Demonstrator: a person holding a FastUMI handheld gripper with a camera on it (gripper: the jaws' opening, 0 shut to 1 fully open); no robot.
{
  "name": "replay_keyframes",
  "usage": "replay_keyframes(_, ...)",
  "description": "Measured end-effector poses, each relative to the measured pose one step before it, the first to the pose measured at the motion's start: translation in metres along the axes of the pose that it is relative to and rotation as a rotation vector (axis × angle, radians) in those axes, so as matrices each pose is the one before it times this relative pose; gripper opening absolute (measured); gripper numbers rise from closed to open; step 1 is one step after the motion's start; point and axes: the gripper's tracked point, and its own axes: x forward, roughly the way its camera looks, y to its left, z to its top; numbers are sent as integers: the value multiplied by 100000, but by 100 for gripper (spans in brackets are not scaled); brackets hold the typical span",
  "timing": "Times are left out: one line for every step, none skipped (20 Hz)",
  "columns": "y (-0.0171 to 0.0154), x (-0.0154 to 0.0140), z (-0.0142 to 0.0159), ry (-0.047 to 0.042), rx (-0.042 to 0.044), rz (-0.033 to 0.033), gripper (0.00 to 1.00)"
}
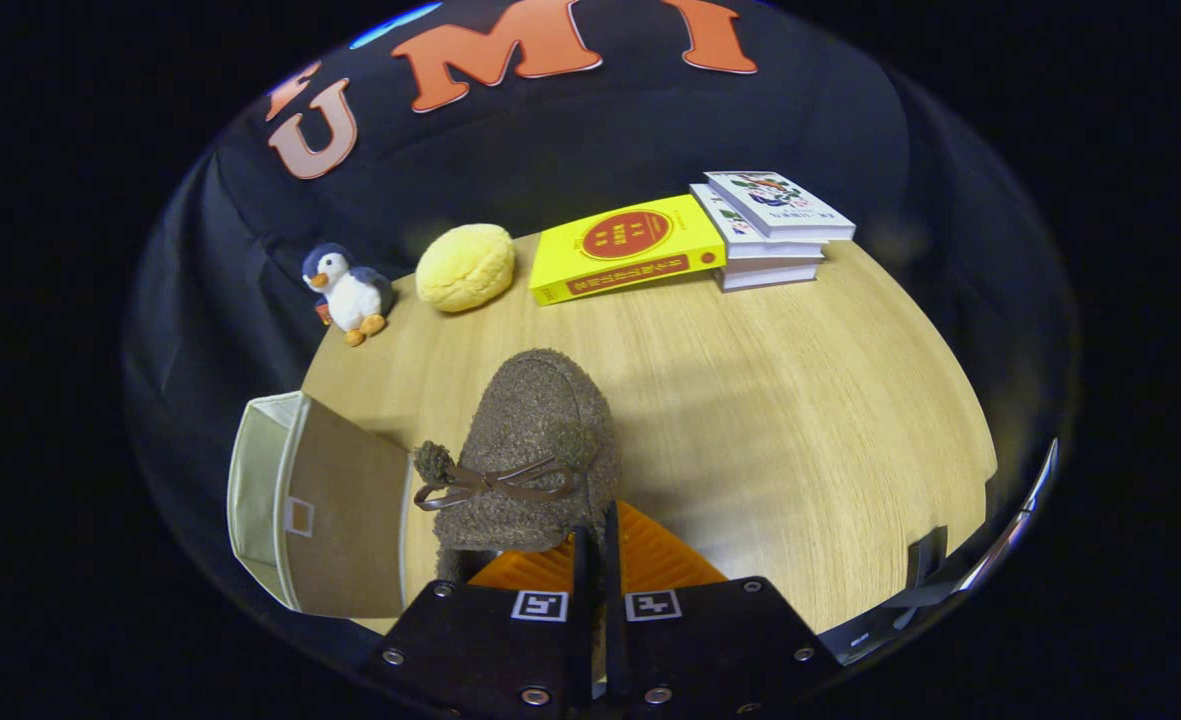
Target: Open the storage box then place both shoes into the box .Put the left shoe in first, then the right shoe, with the right side of both shoes facing outward in a uniform manner.
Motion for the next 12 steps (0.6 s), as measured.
replay_keyframes(1240,-395,286,-285,-1220,887,7)
replay_keyframes(1236,-464,212,-100,-1102,783,7)
replay_keyframes(1224,-288,293,-166,-981,641,7)
replay_keyframes(1127,-390,246,-241,-1025,249,7)
replay_keyframes(1155,-278,218,-54,-1067,162,7)
replay_keyframes(1185,-371,237,-80,-994,581,7)
replay_keyframes(1297,-283,248,3,-983,1093,7)
replay_keyframes(1354,-252,302,-85,-613,1310,7)
replay_keyframes(1323,-311,230,-73,-803,1334,7)
replay_keyframes(1380,-164,285,-69,-820,1176,7)
replay_keyframes(1398,-129,245,-78,-917,1079,7)
replay_keyframes(1363,-10,239,-3,-781,1165,7)
